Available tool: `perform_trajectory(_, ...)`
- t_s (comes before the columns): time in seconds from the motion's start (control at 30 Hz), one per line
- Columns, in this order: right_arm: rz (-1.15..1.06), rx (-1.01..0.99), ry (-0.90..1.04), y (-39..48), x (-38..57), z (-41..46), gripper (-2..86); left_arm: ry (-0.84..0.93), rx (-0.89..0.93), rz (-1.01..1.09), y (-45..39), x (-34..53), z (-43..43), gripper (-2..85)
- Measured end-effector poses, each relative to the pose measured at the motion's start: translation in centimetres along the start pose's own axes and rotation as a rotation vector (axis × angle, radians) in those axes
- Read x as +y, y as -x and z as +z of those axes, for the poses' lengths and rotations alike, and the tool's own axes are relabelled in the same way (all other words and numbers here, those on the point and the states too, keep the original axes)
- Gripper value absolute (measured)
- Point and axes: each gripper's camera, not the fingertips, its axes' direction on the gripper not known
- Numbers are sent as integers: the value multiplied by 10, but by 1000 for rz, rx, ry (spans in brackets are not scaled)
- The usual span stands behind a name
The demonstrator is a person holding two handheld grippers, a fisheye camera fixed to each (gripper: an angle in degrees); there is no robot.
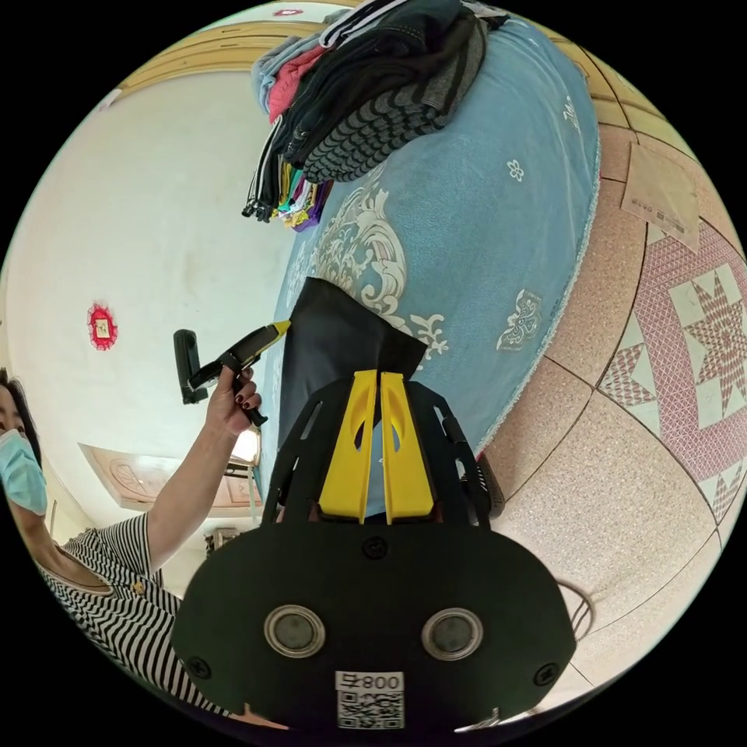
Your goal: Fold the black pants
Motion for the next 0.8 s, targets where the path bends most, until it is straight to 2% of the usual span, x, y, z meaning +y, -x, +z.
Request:
perform_trajectory(0.13, 36, -41, -1, 7, 1, 8, 3, -8, -23, -32, 11, 36, -7, 6)
perform_trajectory(0.4, 76, 78, -73, 42, 18, -1, 0, -178, 26, -83, 36, 164, -70, 5)
perform_trajectory(0.5, -94, 155, -70, 96, 20, 3, 0, -198, -13, -138, 48, 236, -91, 4)
perform_trajectory(0.57, -318, 211, 28, 158, 20, 33, 0, -188, -57, -200, 57, 278, -97, 3)
perform_trajectory(0.7, -569, 299, 281, 232, 29, 113, -1, -46, -30, -331, 86, 349, -81, 3)
perform_trajectory(0.73, -624, 378, 351, 246, 35, 140, -1, -97, -22, -330, 90, 365, -83, 3)
perform_trajectory(0.8, -707, 454, 352, 266, 46, 162, -1, -91, -8, -352, 97, 383, -87, 3)
